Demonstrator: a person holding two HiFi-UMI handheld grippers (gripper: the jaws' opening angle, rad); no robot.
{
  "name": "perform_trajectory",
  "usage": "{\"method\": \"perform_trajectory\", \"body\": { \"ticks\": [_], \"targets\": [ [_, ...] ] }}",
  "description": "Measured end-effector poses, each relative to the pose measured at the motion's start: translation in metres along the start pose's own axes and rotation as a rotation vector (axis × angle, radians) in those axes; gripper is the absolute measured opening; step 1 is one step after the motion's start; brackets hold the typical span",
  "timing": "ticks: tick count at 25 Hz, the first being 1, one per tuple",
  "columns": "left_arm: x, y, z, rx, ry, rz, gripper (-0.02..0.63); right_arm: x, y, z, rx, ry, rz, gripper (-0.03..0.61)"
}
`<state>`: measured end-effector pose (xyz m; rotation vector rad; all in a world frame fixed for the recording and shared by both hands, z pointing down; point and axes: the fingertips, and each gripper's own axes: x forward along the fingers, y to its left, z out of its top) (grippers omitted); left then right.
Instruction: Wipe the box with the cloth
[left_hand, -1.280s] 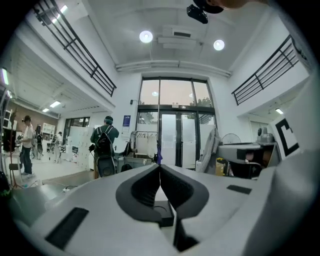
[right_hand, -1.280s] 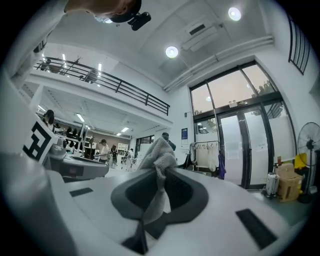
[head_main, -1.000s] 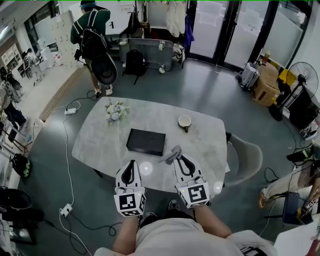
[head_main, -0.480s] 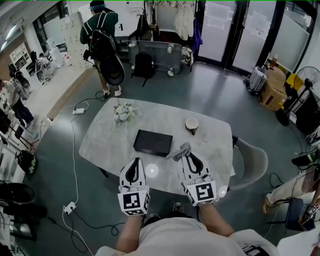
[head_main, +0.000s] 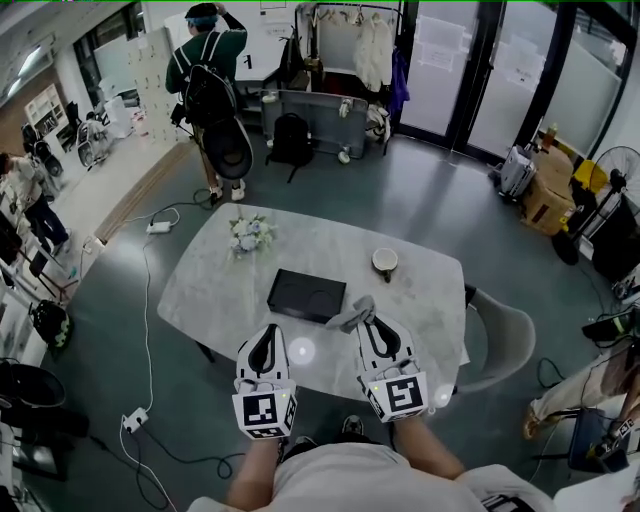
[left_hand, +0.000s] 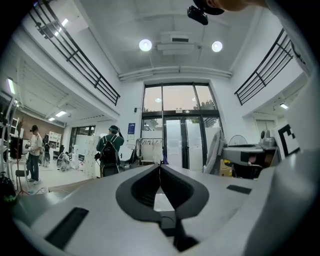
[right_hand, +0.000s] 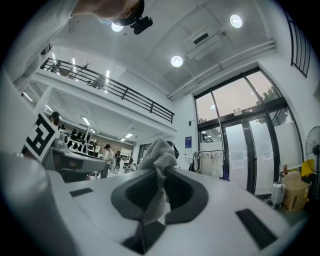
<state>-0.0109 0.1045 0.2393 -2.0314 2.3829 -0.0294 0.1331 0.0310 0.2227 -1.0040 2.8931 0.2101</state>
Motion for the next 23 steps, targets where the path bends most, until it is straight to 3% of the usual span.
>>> {"method": "perform_trajectory", "body": {
  "ticks": [23],
  "targets": [
    [0.002, -0.007, 0.0, 0.002, -0.001, -0.013, 0.025, 0.001, -0.003, -0.005, -0.009, 0.028, -0.003, 0.055]
  ]
}}
